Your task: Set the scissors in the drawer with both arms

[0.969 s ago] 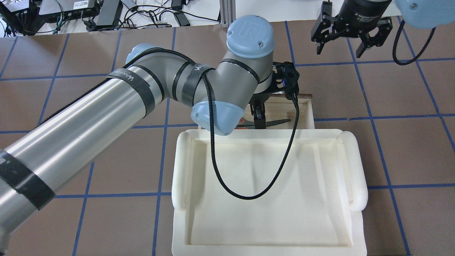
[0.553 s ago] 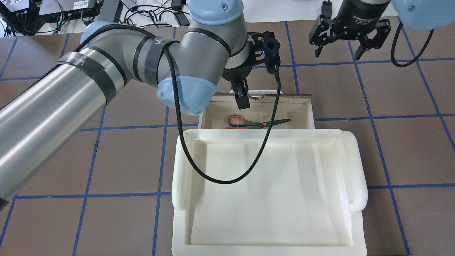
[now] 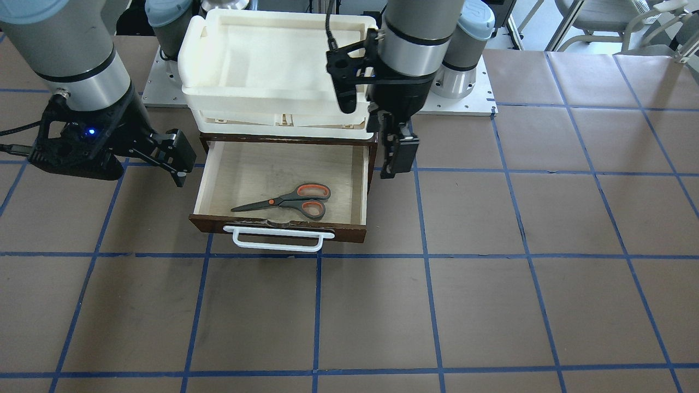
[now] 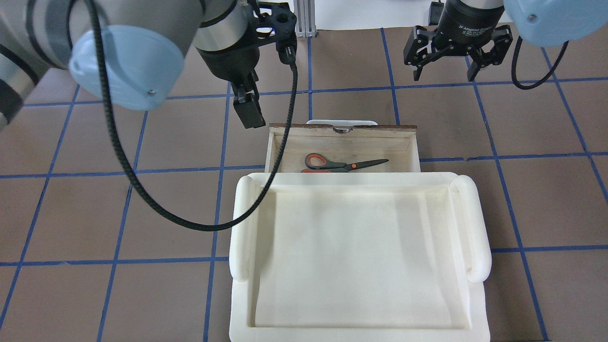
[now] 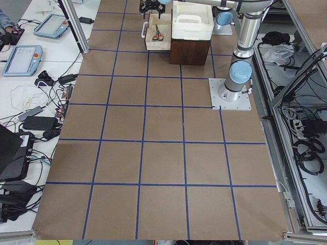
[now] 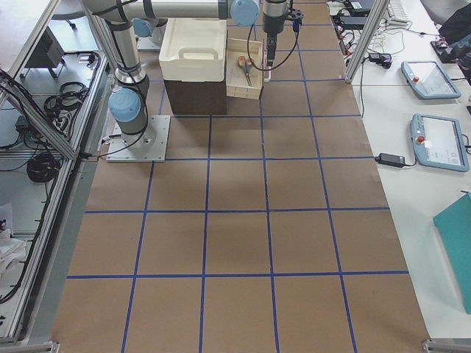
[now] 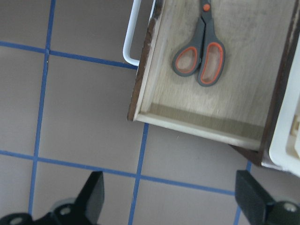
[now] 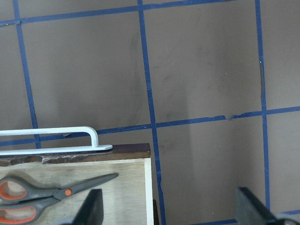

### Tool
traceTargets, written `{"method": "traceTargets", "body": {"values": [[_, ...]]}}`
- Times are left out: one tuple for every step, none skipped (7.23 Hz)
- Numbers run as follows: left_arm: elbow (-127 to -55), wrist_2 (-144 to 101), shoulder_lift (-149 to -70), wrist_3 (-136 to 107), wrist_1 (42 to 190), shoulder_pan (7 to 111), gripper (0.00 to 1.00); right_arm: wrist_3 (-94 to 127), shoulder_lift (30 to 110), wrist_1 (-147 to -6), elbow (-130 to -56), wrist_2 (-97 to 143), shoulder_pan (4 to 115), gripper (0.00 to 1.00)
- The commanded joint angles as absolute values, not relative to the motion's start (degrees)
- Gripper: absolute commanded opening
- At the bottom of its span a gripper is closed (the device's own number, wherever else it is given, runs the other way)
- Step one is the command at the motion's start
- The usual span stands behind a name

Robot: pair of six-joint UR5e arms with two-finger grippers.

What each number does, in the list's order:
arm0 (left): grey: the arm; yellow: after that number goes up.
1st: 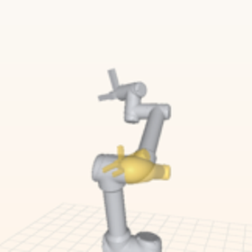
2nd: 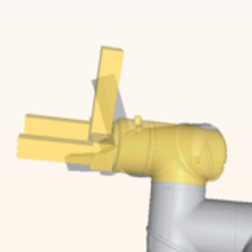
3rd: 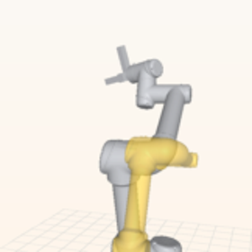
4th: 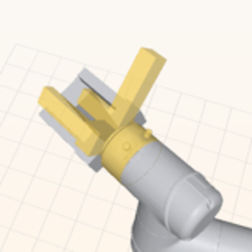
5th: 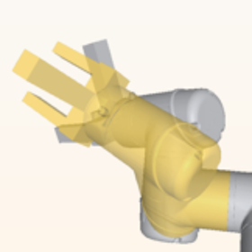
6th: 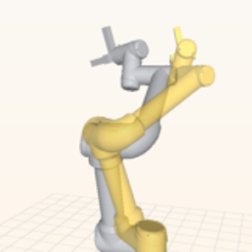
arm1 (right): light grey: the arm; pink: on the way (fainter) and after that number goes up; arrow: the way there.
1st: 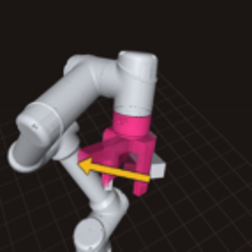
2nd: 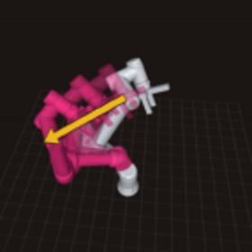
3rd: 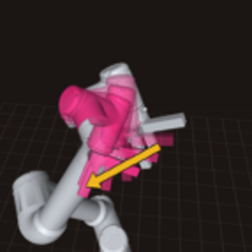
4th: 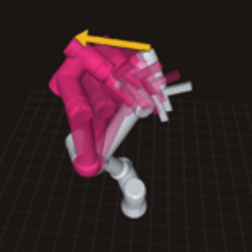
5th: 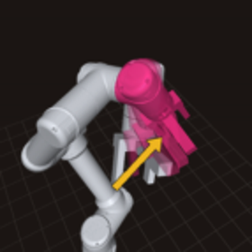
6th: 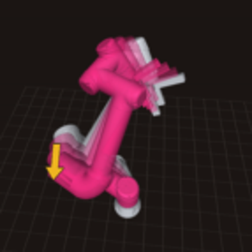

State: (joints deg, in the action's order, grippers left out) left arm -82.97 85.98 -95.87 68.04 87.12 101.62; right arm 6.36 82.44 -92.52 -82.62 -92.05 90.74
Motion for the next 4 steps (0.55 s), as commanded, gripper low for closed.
{"method": "traceTargets", "body": {"values": [[-82.53,85.96,-91.69,77.82,96.29,93.02,1.0,6.33,83.14,-92.29,-82.62,-91.85,90.88,1.0],[-82.53,85.87,-90.63,83.53,96.68,88.12,1.0,6.24,83.41,-91.94,-82.62,-91.85,90.88,1.0],[-82.7,82.91,-89.14,83.5,99.38,82.59,1.0,6.24,83.5,-91.5,-82.62,-91.76,90.88,1.0],[-82.71,81.14,-87.21,77.32,99.75,79.48,1.0,6.15,83.5,-91.32,-82.62,-91.76,90.88,1.0]]}}
